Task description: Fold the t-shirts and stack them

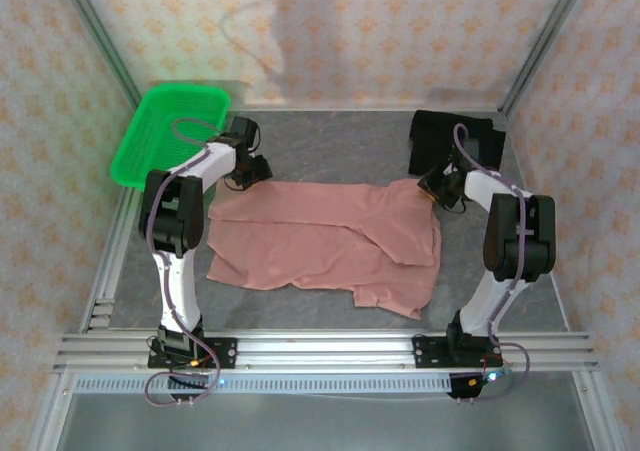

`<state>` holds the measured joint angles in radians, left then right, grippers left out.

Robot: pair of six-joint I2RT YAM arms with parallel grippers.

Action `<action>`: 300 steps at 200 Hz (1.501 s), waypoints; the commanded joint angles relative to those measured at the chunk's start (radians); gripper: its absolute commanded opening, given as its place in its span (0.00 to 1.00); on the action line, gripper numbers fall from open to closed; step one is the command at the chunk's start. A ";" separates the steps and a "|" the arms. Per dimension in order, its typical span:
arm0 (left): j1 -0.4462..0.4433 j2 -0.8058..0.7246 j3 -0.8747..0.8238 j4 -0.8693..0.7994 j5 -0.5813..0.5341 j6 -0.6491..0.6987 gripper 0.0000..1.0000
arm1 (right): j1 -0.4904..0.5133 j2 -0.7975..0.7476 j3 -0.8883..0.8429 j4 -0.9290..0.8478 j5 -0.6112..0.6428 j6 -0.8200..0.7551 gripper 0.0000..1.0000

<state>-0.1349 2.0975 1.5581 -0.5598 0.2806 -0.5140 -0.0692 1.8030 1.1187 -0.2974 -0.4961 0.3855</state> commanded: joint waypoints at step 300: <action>0.066 0.039 -0.053 -0.064 -0.064 0.068 0.36 | -0.035 -0.025 -0.056 0.006 0.191 0.048 0.04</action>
<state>-0.0917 2.1071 1.5120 -0.5518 0.2619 -0.4694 -0.0891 1.7363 1.0214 -0.3176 -0.3321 0.3943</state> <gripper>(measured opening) 0.353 0.042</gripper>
